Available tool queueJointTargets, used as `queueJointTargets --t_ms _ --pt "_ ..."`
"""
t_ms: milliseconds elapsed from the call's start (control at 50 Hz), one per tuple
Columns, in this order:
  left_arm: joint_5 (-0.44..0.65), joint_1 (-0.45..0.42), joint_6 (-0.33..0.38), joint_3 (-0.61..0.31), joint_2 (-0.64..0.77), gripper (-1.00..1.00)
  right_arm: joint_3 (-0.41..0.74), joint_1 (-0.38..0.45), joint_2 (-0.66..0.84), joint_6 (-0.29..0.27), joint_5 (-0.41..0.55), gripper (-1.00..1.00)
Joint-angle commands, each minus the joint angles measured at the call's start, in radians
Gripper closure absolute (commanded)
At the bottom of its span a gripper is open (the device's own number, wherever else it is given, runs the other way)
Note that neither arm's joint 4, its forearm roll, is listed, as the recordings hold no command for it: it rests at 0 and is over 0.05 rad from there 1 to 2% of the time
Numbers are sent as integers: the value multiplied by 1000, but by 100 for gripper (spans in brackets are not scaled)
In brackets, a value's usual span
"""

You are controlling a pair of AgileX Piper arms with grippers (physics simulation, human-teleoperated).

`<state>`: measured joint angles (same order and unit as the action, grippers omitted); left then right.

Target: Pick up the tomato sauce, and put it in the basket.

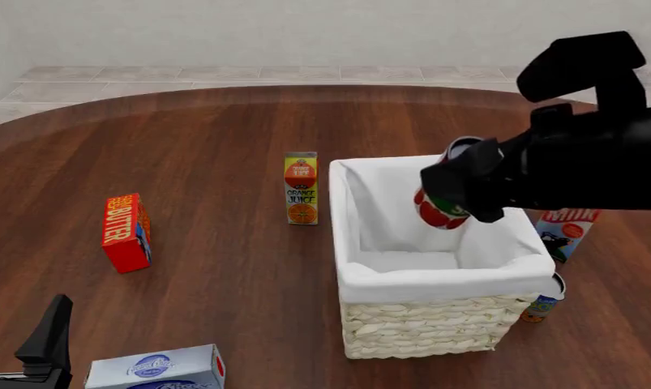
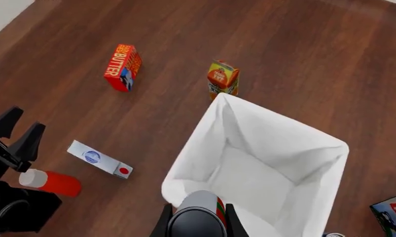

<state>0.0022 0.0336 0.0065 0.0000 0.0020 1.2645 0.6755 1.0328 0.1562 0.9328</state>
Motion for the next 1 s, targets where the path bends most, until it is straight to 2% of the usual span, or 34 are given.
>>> queueJointTargets --t_ms 20,1000 --pt "0 -1 -1 -1 0 -100 6 -27 13 10 -7 100" --pt "0 -1 -1 -1 0 -100 -1 -88 117 -2 -75 100"
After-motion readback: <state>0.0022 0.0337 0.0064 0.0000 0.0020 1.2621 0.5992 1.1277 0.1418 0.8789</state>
